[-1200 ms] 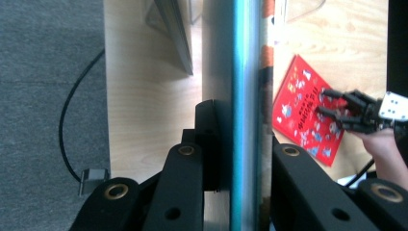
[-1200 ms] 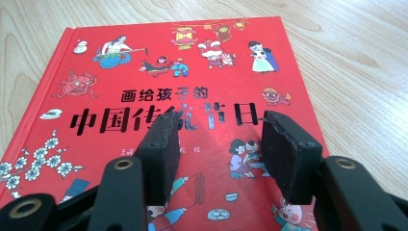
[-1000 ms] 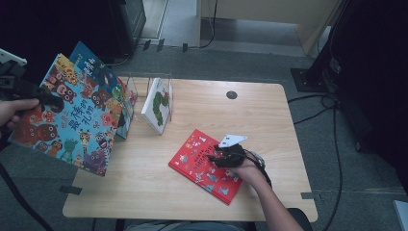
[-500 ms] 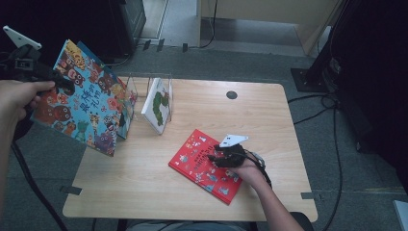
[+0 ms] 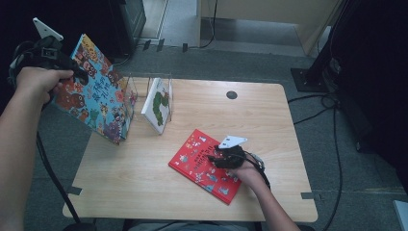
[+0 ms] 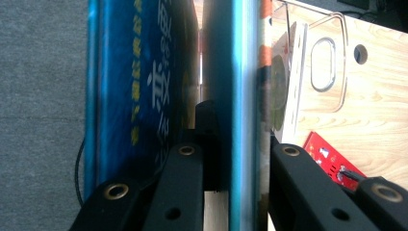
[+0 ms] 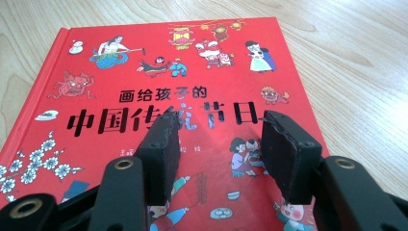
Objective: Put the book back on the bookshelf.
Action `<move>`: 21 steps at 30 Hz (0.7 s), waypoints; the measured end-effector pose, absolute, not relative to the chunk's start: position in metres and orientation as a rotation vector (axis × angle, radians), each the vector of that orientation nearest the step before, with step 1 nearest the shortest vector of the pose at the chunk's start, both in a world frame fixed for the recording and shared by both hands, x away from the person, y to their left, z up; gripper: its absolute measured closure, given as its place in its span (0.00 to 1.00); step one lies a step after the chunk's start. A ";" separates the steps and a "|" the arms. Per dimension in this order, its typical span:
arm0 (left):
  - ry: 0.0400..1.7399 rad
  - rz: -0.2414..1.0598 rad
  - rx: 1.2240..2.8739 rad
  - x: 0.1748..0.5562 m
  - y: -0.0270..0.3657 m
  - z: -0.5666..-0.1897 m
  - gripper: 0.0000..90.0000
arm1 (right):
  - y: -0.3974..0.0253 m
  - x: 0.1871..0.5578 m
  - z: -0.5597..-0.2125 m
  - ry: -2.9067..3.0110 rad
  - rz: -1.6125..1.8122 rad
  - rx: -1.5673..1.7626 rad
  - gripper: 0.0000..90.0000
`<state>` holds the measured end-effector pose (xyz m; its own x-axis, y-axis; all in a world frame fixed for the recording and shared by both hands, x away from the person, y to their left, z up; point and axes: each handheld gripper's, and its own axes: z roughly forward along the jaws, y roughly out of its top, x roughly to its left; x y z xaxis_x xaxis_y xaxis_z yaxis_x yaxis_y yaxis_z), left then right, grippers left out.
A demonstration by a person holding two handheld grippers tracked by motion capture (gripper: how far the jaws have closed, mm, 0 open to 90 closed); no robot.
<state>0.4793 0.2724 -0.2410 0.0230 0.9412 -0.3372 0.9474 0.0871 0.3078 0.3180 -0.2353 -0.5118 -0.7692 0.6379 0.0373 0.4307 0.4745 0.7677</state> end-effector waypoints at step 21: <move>1.893 -0.008 1.850 0.484 0.267 -0.256 0.84 | -0.242 0.311 -0.514 2.441 1.211 0.956 0.54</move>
